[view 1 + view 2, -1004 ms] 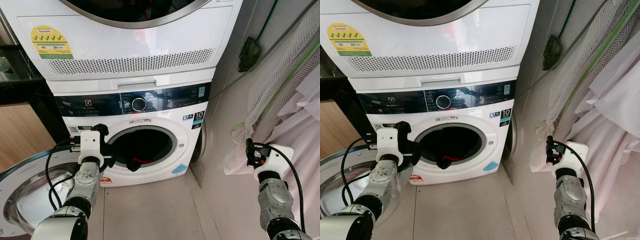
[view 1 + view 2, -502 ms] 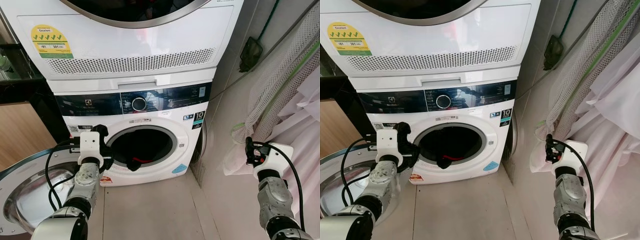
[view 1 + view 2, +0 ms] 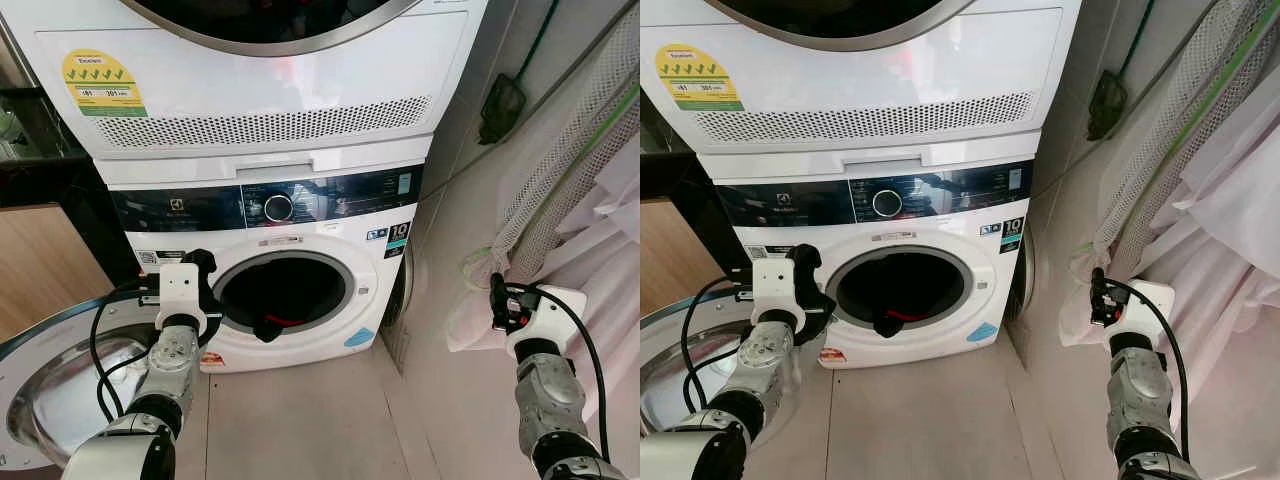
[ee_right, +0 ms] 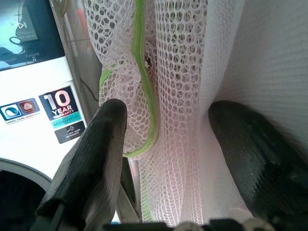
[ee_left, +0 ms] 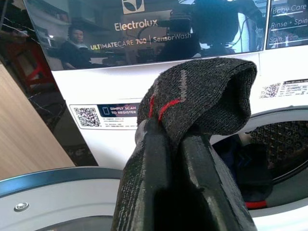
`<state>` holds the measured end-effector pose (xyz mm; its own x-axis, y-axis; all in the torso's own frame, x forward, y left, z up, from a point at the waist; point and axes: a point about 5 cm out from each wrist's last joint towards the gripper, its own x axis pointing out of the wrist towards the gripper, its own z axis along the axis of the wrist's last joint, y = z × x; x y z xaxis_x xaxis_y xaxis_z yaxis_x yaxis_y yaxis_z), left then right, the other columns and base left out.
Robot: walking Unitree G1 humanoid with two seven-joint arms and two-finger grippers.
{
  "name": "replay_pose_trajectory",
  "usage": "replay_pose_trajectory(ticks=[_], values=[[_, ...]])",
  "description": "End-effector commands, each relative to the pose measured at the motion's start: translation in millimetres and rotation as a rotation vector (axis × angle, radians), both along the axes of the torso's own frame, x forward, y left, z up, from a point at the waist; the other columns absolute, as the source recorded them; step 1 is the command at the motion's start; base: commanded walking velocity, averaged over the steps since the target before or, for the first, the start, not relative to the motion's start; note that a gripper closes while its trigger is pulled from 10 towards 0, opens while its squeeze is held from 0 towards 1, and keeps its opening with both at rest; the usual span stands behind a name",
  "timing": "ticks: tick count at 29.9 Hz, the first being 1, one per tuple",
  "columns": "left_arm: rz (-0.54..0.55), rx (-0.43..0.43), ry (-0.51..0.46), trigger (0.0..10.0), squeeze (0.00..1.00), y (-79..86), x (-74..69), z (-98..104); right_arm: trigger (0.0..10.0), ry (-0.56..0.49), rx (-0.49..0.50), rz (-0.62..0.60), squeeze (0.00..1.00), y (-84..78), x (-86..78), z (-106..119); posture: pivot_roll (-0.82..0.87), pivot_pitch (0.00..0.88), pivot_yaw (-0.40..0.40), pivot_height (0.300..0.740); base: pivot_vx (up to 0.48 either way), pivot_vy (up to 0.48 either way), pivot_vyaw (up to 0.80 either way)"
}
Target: Clothes washing
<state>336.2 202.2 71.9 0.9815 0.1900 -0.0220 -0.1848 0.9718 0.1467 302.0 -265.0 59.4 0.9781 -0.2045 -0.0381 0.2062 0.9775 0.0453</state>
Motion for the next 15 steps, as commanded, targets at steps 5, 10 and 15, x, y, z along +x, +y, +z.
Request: replay_pose_trajectory(ticks=[5, 10, 15], values=[[-0.002, -0.009, -0.011, 10.0, 0.00, 0.3, 2.0, 3.3, 10.0, -0.036, -0.002, 0.007, 0.00, -0.1, 5.6, 8.8, 0.04, 0.025, -0.007, 0.684, 0.000, 0.000, 0.00], [-0.002, -0.009, -0.010, 10.0, 0.00, 0.4, 2.0, 3.2, 10.0, -0.035, 0.002, 0.012, 0.00, 0.7, 6.1, 8.8, 0.04, 0.025, -0.007, 0.659, 0.000, 0.000, 0.00], [-0.005, -0.009, -0.008, 10.0, 0.00, 0.2, 2.2, 3.2, 10.0, -0.040, -0.017, 0.009, 0.00, 0.1, 6.0, 10.0, 0.04, 0.025, -0.007, 0.649, 0.000, 0.000, 0.00]])
